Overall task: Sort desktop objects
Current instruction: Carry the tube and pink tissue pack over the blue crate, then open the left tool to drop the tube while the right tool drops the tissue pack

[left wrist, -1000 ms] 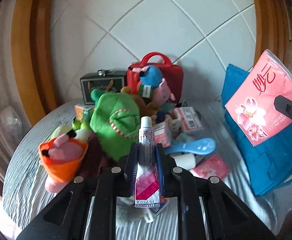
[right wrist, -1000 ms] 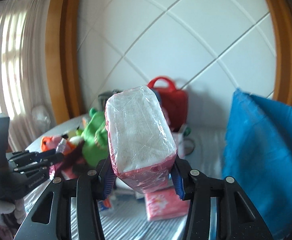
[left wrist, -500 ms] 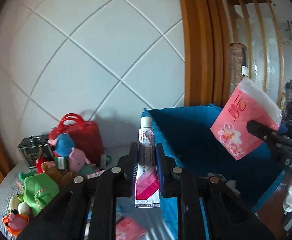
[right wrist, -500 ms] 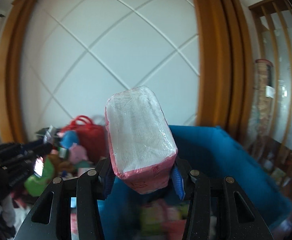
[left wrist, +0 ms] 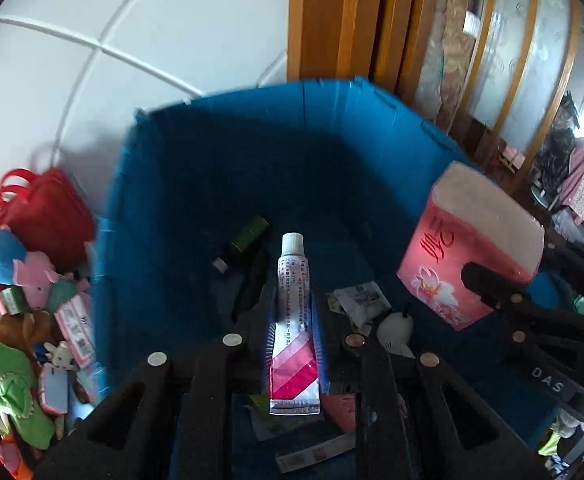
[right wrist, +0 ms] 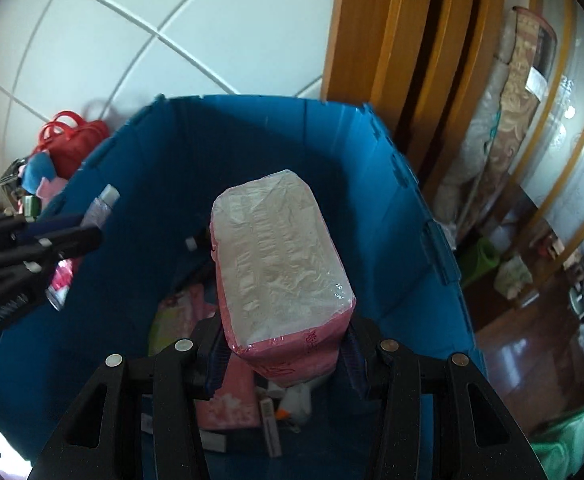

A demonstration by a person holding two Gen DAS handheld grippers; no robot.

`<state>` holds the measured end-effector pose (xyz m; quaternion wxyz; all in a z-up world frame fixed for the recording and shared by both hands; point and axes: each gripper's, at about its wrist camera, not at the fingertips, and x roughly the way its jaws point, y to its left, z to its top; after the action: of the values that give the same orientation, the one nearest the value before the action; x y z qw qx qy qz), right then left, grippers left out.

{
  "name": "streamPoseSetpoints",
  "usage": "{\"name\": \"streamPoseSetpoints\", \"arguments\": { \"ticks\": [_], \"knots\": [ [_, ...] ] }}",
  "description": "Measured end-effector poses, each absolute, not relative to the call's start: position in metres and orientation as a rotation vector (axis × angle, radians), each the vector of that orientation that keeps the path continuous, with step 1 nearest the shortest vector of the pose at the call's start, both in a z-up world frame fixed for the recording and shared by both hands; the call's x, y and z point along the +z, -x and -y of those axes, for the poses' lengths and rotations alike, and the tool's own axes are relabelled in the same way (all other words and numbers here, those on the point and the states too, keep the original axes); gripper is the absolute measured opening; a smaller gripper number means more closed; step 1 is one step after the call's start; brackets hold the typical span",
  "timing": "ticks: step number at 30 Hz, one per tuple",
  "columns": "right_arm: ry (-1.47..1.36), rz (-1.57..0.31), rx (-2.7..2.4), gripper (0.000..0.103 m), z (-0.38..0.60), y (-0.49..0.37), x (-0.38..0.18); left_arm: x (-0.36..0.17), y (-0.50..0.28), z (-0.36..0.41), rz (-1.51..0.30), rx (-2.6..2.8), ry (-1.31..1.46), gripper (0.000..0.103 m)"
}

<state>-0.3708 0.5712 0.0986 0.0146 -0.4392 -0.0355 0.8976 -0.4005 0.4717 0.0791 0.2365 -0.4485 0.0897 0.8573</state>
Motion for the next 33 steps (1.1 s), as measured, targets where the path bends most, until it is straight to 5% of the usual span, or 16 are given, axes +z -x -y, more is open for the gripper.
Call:
{"name": "streamPoseSetpoints", "arguments": {
  "ticks": [9,18,25,27,29,33],
  "knots": [
    [1.684,0.08,2.581,0.048,-0.59,0.455,0.038,0.013,0.468,-0.508,-0.192,2.24,1.541,0.017],
    [1.975,0.045,2.372,0.047,-0.597,0.489,-0.06,-0.038,0.488,-0.524,-0.33,2.178,1.709,0.017],
    [1.942,0.053,2.407,0.053,-0.602,0.49,-0.055,-0.054,0.492,-0.515,-0.303,2.131,1.833,0.017],
    [1.925,0.075,2.427,0.064,-0.599,0.491,-0.051,-0.055,0.49,-0.515,-0.312,2.135,1.84,0.024],
    [1.911,0.089,2.436,0.078,-0.597,0.492,-0.049,-0.054,0.488,-0.518,-0.327,2.147,1.836,0.06],
    [1.858,0.131,2.417,0.082,-0.599,0.491,-0.04,-0.048,0.49,-0.511,-0.349,2.198,1.838,0.076]
  ]
}}
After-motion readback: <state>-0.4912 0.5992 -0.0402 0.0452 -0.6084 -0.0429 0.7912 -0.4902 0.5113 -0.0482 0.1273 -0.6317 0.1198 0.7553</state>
